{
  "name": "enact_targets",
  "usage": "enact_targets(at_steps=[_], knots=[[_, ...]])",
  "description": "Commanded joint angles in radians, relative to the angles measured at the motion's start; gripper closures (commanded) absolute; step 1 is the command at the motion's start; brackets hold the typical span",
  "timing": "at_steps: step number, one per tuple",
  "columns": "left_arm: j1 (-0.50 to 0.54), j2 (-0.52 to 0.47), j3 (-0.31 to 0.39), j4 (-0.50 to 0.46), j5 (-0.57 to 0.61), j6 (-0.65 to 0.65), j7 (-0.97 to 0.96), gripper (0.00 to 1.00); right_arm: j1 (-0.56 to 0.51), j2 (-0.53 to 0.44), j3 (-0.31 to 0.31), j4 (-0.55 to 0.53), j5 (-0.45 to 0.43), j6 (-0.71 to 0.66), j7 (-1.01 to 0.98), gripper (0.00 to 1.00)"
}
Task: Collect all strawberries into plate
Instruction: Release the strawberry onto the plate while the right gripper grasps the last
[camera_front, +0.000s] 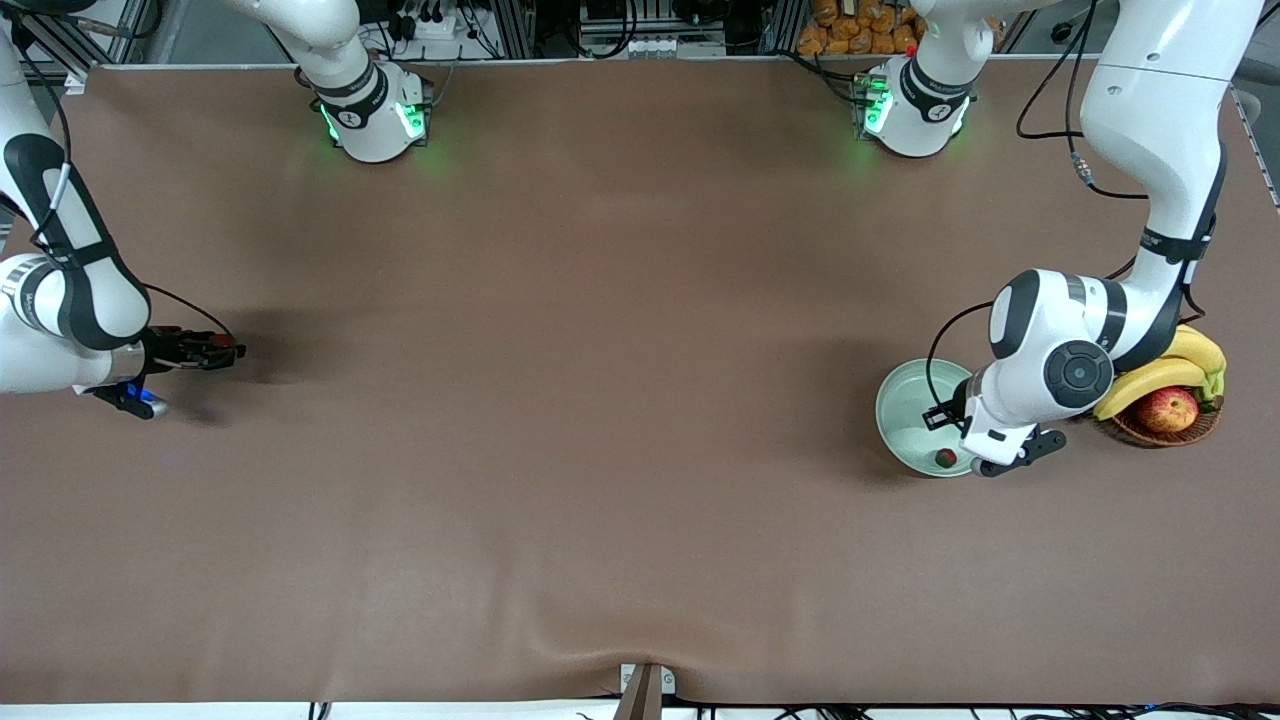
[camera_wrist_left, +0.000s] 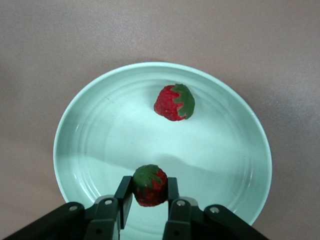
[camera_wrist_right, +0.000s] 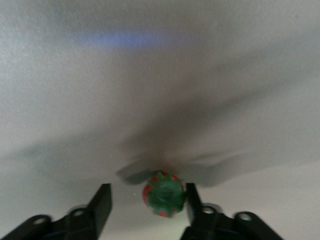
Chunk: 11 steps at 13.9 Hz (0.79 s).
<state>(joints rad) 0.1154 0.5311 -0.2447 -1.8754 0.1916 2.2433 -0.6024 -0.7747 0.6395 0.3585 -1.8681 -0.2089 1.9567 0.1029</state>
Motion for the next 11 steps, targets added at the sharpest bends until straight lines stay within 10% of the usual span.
enact_targets(at_steps=[1, 4, 5, 6, 7, 11], knots=[[0.015, -0.005, -0.011, -0.018, 0.026, 0.016, 0.026, 1.0, -0.028, -0.008, 0.02, -0.011, 0.019, -0.019, -0.018, 1.0], [0.027, 0.006, -0.013, -0.018, 0.026, 0.016, 0.042, 0.85, -0.015, -0.021, 0.025, -0.008, 0.019, -0.019, -0.02, 1.0], [0.026, 0.003, -0.013, -0.016, 0.026, 0.016, 0.044, 0.63, -0.012, -0.027, 0.048, -0.002, 0.019, -0.019, -0.022, 1.0], [0.026, 0.0, -0.013, -0.016, 0.026, 0.015, 0.044, 0.17, -0.017, -0.041, 0.089, 0.004, 0.019, -0.021, -0.023, 1.0], [0.027, -0.008, -0.013, -0.015, 0.026, 0.013, 0.044, 0.0, -0.014, -0.056, 0.127, 0.007, 0.019, -0.021, -0.029, 1.0], [0.024, -0.075, -0.016, 0.001, 0.025, -0.037, 0.047, 0.0, 0.002, -0.06, 0.305, 0.059, 0.016, -0.022, -0.124, 1.0]])
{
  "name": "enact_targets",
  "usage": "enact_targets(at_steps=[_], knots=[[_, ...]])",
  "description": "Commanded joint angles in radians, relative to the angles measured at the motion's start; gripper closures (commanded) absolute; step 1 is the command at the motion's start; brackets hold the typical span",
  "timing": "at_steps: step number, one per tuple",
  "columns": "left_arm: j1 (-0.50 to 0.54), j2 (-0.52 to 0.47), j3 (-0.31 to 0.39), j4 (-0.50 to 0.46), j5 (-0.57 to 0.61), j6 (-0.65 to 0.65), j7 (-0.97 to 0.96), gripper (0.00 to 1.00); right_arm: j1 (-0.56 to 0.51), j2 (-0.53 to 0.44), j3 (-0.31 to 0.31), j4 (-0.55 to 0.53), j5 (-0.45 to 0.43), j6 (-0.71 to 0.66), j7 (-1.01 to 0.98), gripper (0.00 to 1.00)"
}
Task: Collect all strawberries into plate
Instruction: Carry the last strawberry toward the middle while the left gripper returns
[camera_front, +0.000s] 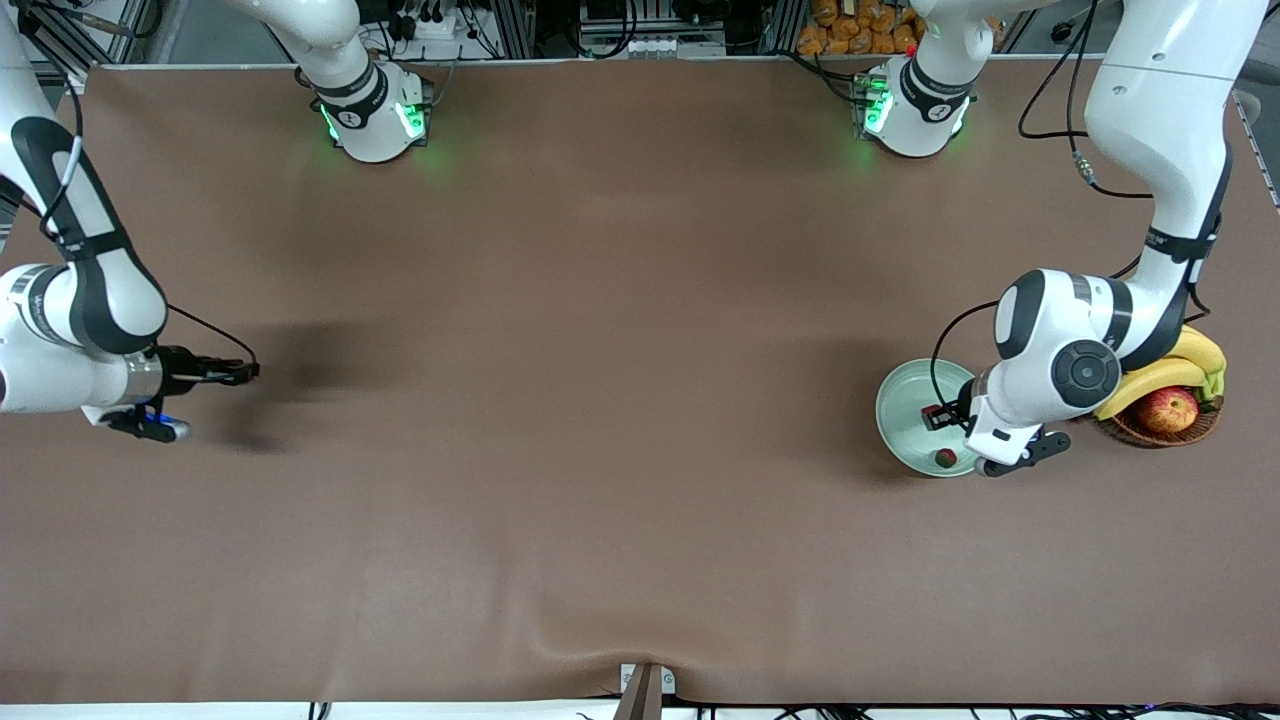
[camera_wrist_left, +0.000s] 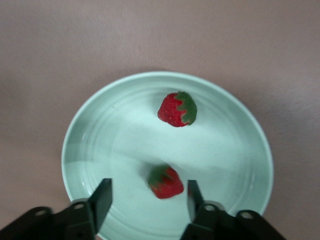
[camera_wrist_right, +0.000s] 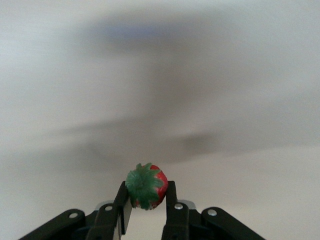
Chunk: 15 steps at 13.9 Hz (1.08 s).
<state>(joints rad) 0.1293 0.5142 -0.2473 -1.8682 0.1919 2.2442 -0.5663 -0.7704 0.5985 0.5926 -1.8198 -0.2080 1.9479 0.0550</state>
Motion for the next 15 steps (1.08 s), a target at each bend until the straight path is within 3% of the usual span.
enact_targets(at_steps=[1, 4, 7, 12, 15], knots=[[0.009, -0.081, -0.018, -0.006, 0.023, -0.046, 0.011, 0.0, 0.009, -0.019, 0.105, 0.028, 0.013, -0.014, -0.137, 1.0], [0.009, -0.138, -0.055, 0.029, 0.014, -0.116, 0.006, 0.0, 0.144, -0.008, 0.121, 0.111, 0.013, -0.012, -0.247, 1.0], [0.01, -0.16, -0.093, 0.151, 0.009, -0.302, 0.006, 0.0, 0.365, 0.006, 0.112, 0.201, 0.001, -0.001, -0.247, 1.0], [0.01, -0.232, -0.153, 0.227, 0.004, -0.446, 0.006, 0.0, 0.834, 0.072, -0.084, 0.375, -0.045, 0.035, -0.253, 1.0], [0.006, -0.238, -0.167, 0.338, -0.041, -0.608, 0.006, 0.0, 1.044, 0.101, -0.19, 0.384, -0.053, 0.141, -0.253, 1.0]])
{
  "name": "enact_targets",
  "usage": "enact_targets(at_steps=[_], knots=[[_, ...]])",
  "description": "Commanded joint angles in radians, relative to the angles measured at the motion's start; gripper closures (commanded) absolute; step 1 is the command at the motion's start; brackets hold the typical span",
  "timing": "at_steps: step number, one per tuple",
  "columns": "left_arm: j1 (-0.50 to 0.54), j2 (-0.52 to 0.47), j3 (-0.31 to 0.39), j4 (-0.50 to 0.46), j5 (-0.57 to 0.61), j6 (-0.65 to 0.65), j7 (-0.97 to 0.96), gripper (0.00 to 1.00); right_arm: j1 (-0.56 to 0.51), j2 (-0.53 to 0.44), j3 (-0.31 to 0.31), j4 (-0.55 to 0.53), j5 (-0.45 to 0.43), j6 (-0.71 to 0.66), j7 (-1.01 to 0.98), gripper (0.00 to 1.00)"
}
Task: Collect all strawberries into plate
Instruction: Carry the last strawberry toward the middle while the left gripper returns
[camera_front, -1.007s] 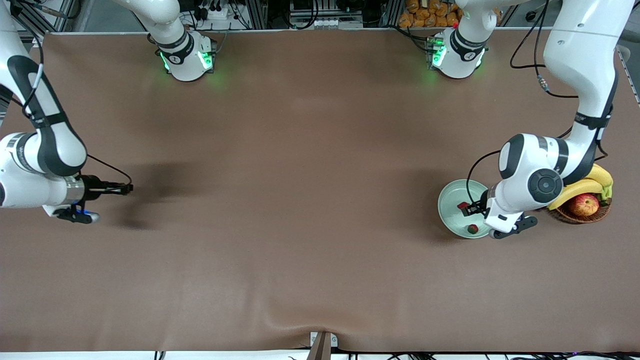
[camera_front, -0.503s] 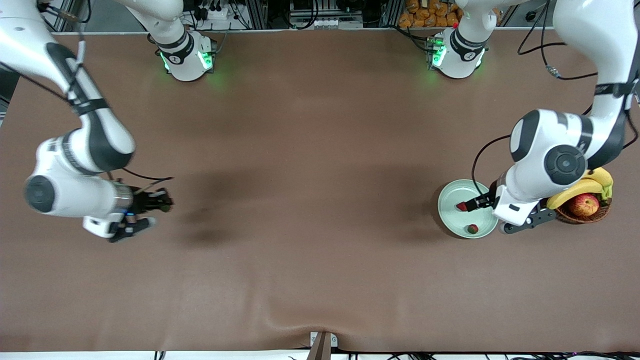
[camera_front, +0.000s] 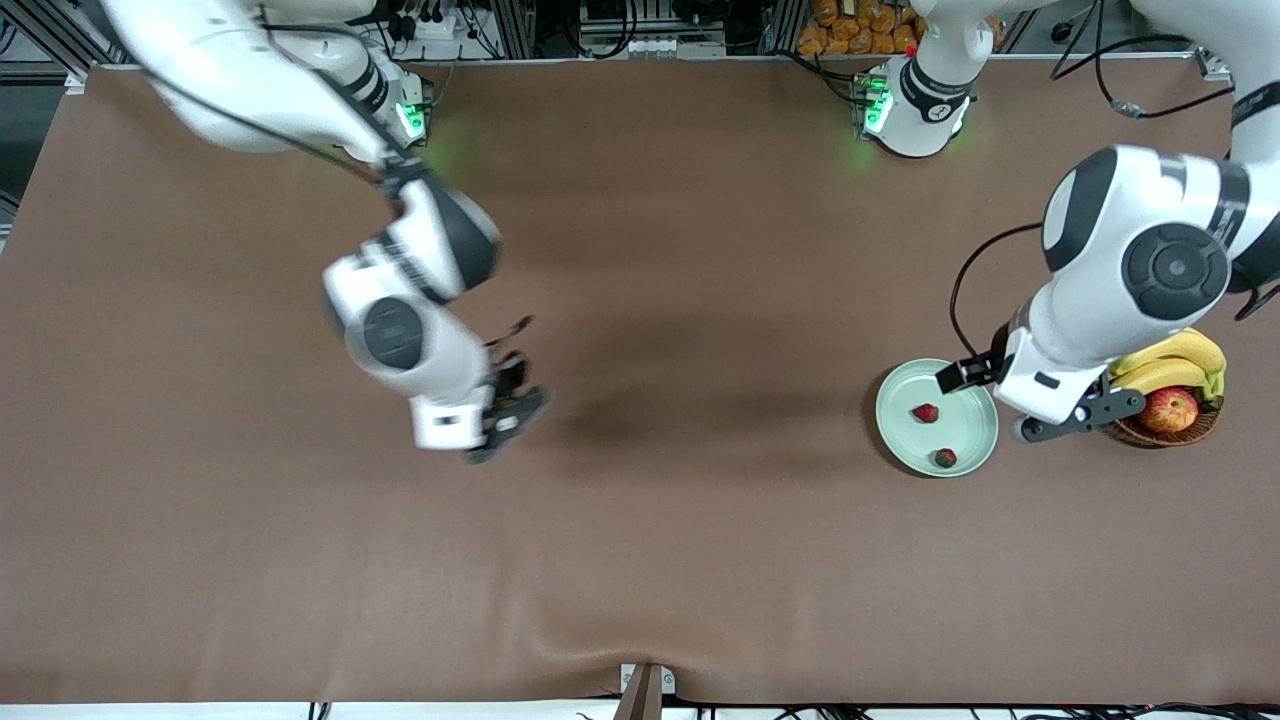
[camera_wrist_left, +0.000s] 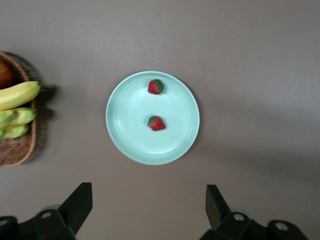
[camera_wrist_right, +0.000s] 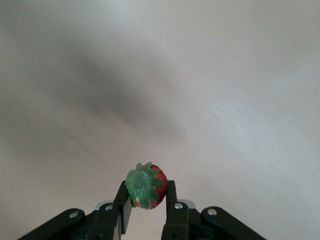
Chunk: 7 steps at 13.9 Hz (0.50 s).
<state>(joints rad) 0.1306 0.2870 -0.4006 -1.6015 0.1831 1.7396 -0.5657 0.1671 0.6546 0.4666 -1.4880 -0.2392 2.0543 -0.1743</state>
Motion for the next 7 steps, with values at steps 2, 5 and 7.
enact_targets(at_steps=[2, 5, 7], knots=[[0.009, -0.022, -0.04, 0.118, -0.056, -0.163, 0.007, 0.0, 0.196, 0.078, -0.091, 0.057, -0.029, 0.11, -0.024, 1.0], [0.006, -0.025, -0.076, 0.118, -0.06, -0.164, 0.003, 0.0, 0.271, 0.147, -0.102, 0.061, -0.067, 0.229, -0.025, 1.0], [0.012, -0.025, -0.083, 0.118, -0.062, -0.166, 0.007, 0.0, 0.304, 0.198, -0.106, 0.095, -0.112, 0.277, -0.025, 1.0]])
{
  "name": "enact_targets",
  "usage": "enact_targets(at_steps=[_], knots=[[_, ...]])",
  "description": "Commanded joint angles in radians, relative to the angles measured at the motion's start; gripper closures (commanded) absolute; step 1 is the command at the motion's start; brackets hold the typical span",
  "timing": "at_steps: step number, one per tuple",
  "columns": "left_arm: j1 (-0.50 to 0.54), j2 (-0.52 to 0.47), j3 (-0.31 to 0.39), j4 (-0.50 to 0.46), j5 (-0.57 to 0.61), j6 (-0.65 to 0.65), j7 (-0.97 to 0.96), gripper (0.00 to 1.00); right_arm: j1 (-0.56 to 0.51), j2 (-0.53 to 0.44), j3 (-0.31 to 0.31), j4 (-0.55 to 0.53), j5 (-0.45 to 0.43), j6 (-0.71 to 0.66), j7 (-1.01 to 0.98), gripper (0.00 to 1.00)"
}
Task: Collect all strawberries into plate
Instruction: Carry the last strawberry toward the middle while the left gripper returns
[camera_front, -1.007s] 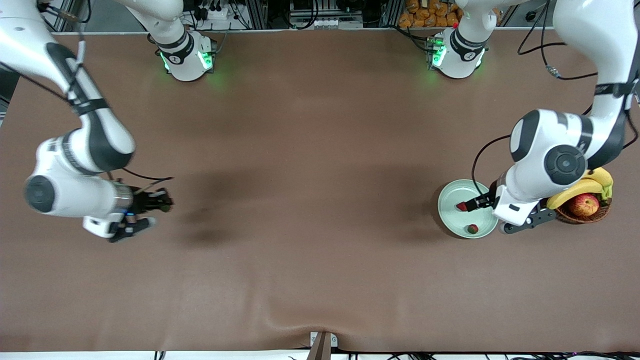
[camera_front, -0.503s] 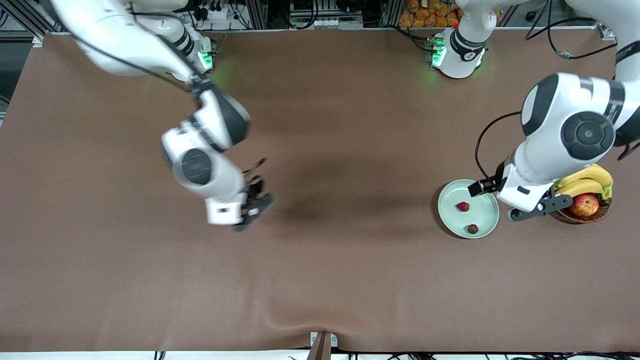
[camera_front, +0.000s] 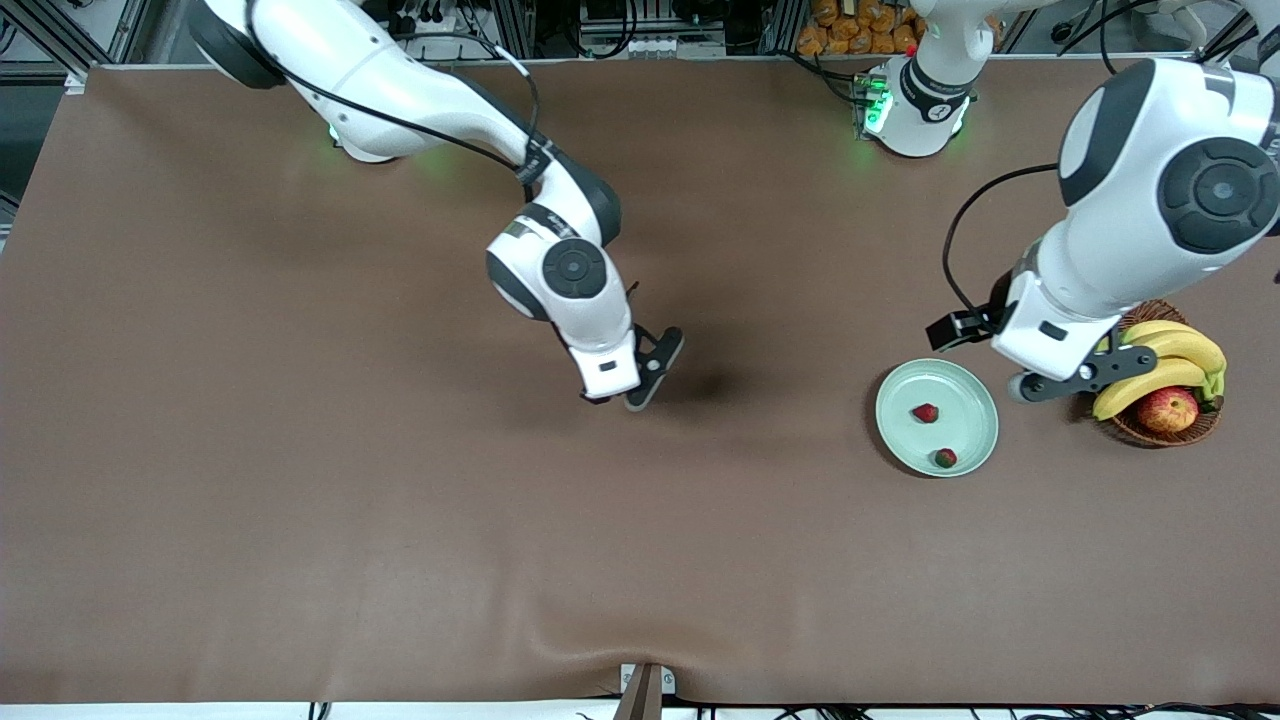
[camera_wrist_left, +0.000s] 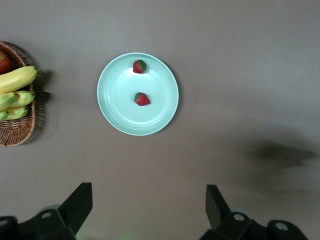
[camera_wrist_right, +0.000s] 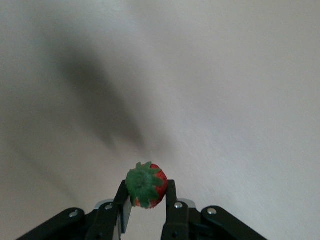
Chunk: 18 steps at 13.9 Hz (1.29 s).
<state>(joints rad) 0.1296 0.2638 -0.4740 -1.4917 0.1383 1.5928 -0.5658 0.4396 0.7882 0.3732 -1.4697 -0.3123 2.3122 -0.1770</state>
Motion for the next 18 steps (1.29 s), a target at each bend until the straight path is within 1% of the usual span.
enact_targets(at_steps=[1, 4, 6, 7, 8, 10, 12, 14, 15, 18], knots=[[0.012, -0.002, -0.009, 0.008, -0.017, -0.019, 0.007, 0.0, 0.051, 0.087, -0.013, 0.1, -0.047, 0.019, -0.021, 1.0], [0.011, -0.002, -0.009, 0.008, -0.017, -0.02, 0.007, 0.0, 0.1, 0.157, -0.014, 0.161, -0.047, 0.042, -0.013, 1.0], [0.002, 0.002, -0.011, 0.008, -0.017, -0.019, 0.003, 0.0, 0.125, 0.18, -0.034, 0.193, -0.045, 0.042, -0.012, 1.0], [-0.004, 0.005, -0.014, 0.008, -0.017, -0.019, -0.002, 0.0, 0.135, 0.18, -0.045, 0.195, -0.044, 0.042, -0.01, 0.6], [-0.002, 0.006, -0.024, 0.008, -0.017, -0.017, -0.003, 0.0, 0.139, 0.18, -0.051, 0.192, -0.044, 0.042, -0.012, 0.01], [-0.002, 0.009, -0.029, 0.008, -0.017, -0.016, -0.003, 0.0, 0.139, 0.172, -0.051, 0.19, -0.045, 0.041, -0.012, 0.0], [-0.005, 0.012, -0.029, 0.008, -0.017, -0.013, -0.003, 0.0, 0.131, 0.145, -0.051, 0.19, -0.036, 0.035, -0.01, 0.0], [-0.007, 0.015, -0.029, 0.008, -0.017, -0.008, -0.003, 0.0, 0.101, 0.109, -0.051, 0.183, -0.031, 0.02, -0.012, 0.0], [-0.01, 0.015, -0.031, 0.008, -0.017, -0.007, -0.005, 0.0, 0.079, 0.074, -0.051, 0.167, -0.03, -0.031, -0.009, 0.0], [-0.027, 0.026, -0.029, 0.008, -0.019, 0.027, -0.008, 0.0, -0.004, -0.024, -0.045, 0.166, -0.027, -0.198, -0.009, 0.0]])
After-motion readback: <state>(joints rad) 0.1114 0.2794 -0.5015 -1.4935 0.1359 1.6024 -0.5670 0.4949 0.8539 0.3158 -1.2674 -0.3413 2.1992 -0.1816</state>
